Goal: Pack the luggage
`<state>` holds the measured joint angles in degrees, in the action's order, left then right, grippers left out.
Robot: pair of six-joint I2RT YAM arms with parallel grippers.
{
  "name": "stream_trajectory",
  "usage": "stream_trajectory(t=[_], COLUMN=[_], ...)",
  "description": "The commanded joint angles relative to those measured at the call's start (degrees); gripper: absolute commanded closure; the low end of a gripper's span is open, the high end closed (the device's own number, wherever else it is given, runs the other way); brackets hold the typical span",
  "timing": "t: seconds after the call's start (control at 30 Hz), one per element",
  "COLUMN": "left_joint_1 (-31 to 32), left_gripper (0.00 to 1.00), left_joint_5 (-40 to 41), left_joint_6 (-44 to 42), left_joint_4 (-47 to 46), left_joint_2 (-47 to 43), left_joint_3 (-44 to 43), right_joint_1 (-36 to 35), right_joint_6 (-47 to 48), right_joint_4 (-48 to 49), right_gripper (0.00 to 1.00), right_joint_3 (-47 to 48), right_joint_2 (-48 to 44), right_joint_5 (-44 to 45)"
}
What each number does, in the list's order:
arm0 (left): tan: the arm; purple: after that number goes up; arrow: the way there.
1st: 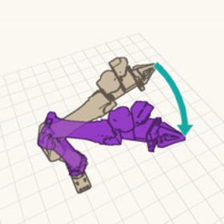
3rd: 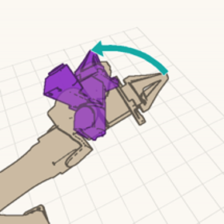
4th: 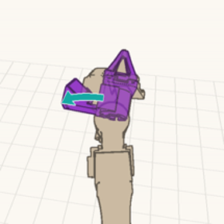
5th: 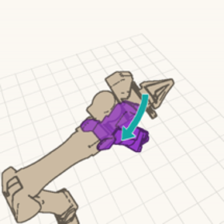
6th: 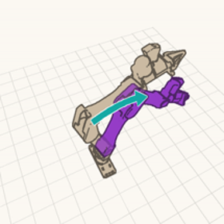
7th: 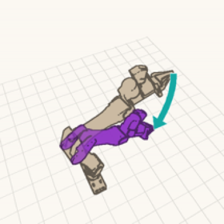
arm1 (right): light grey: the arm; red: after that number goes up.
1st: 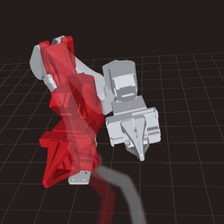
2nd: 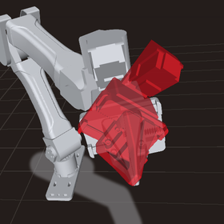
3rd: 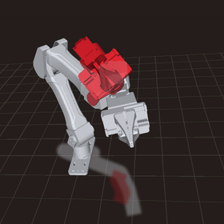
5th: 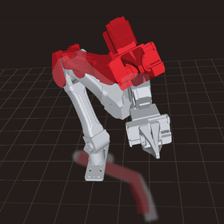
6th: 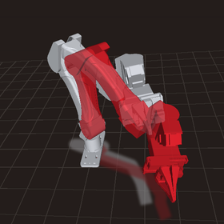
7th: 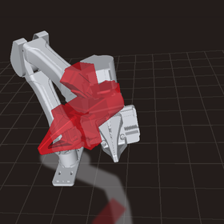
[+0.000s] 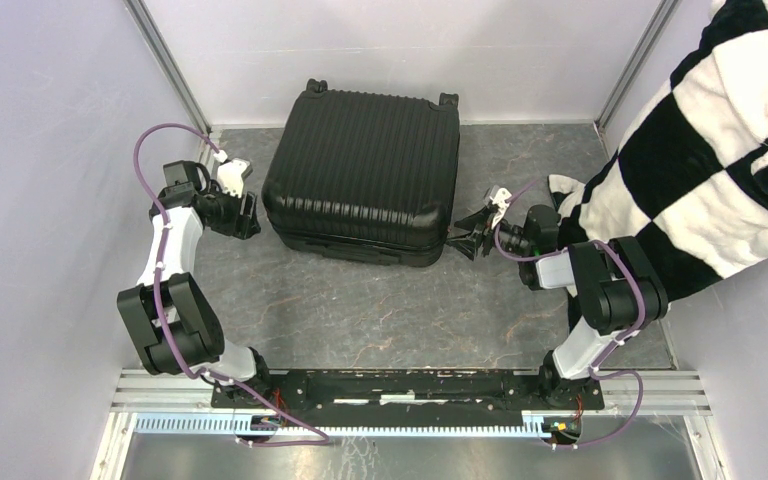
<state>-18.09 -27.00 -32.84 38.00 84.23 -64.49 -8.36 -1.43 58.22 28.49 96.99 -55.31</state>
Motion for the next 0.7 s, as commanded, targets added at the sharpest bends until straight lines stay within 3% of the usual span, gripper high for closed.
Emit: stream_trajectory(t=[0.0,0.2,0.33,0.4,0.47,0.67], left_joint_1=[-0.05,-0.1,-0.03,-0.04,-0.05,-0.1], left_gripper=[0.31,0.31,0.32,0.32,0.33,0.34], left_joint_5=[0.64,0.68,0.98,1.45,1.82,2.55], left_joint_6=[0.67,0.7,1.99,3.02,3.46,3.66], left_joint_4=[-1.52,-1.77,-2.93,-3.35,-3.71,-4.69], left_joint_2=[0.22,0.61,1.63,2.19,2.56,2.43], left_joint_3=[-1.95,-2.31,-2.47,-2.73,-2.83,-2.37], right_joint_1=[0.48,0.46,0.5,0.53,0.47,0.34], right_joint_6=[-1.63,-12.88,-24.44,-28.15,-28.29,-24.92], right_joint_4=[10.49,28.15,42.5,47.66,47.49,41.56], right_gripper=[0.37,0.39,0.51,0.63,0.74,0.82], right_joint_3=[4.26,4.59,5.11,5.17,4.79,3.03], right_joint_2=[1.26,5.33,8.47,9.58,9.75,8.54], right_joint_5=[-5.34,-7.86,-9.43,-9.82,-9.78,-9.26])
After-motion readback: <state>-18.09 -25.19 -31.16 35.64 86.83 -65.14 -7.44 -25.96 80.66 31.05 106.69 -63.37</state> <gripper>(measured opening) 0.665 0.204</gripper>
